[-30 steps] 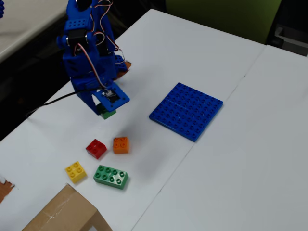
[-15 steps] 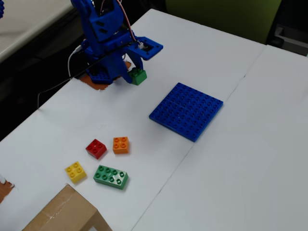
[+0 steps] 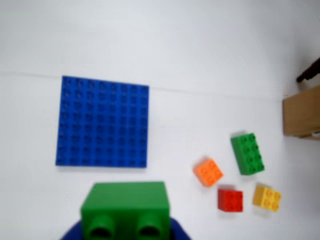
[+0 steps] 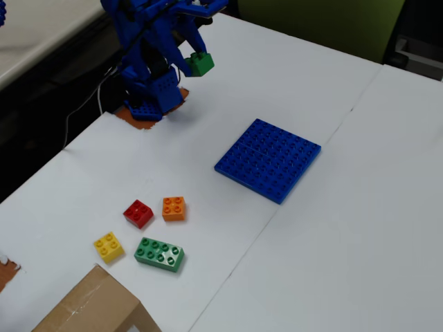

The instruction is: Pick up the 2x2 green block and go up the 8x8 blue block.

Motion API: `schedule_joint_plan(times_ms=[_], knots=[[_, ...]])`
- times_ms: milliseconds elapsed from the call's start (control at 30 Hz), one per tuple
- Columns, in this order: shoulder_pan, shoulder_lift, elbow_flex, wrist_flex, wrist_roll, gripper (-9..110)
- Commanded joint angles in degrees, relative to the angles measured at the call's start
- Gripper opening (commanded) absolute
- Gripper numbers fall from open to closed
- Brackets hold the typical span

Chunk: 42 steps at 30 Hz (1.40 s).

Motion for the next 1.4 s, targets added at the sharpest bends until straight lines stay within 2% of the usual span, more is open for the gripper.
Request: schedule_joint_plan(times_ms=[0,200,433,700,1367], knots=[[-3.43,-6.94,-10.11,2.37,2.29,0],[-8.53,-24.96,-27.95,2.29,5.27,0],[-10.37,-40.17,-40.08,2.29,9.49,0],[-12.13,-46.41,-40.25,2.29,11.95,0],[-16.44,-48.52,-34.01,2.37,11.34,0]])
